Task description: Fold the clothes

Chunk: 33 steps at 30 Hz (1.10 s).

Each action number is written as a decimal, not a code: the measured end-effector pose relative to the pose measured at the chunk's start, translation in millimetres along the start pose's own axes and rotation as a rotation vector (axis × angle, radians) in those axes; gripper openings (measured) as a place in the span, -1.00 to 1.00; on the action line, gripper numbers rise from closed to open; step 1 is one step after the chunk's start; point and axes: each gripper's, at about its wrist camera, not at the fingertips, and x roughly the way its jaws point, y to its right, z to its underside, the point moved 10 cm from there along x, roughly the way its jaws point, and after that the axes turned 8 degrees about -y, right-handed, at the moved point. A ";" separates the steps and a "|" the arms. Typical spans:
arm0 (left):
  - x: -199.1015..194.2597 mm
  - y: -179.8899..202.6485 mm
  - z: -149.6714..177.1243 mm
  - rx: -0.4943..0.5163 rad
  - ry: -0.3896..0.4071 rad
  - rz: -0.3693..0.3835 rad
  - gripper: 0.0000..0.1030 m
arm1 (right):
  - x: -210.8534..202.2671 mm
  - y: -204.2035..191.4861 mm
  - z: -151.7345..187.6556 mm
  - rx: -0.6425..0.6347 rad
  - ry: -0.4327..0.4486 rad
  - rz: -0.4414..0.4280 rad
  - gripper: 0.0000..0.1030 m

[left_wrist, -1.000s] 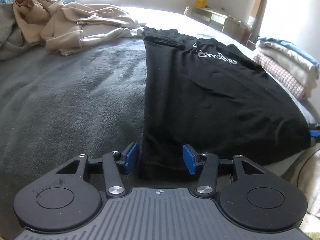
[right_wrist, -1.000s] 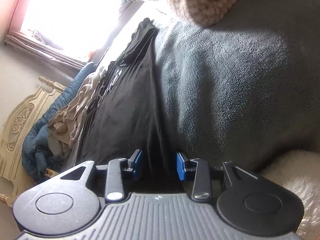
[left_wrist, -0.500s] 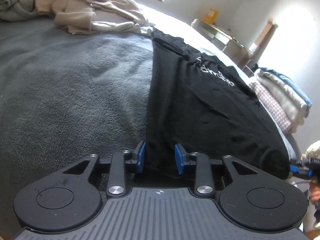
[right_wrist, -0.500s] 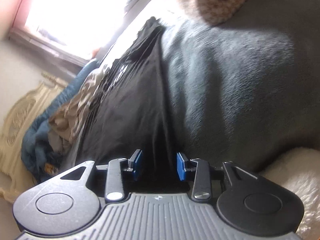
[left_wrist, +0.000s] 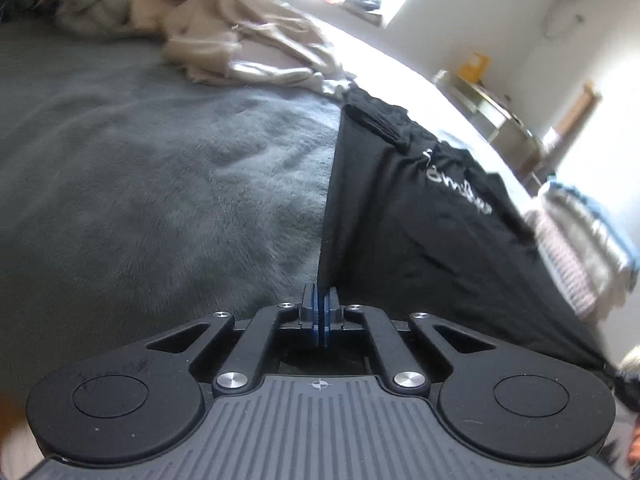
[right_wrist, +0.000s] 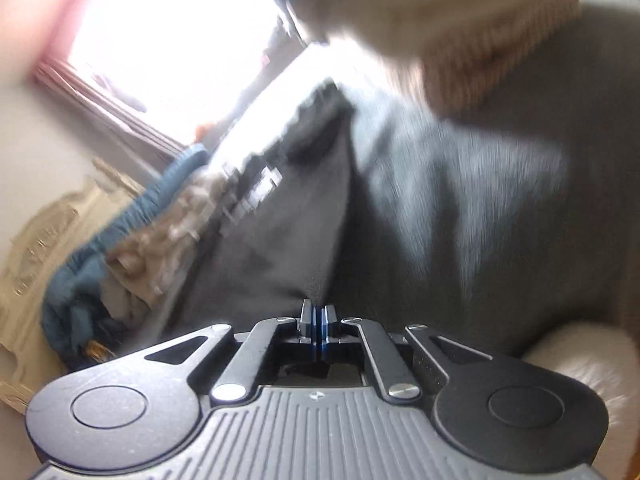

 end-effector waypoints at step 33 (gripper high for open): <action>-22.8 -1.9 66.0 -0.078 -0.075 0.058 -0.99 | -45.1 28.5 38.7 0.176 -0.050 0.040 -0.95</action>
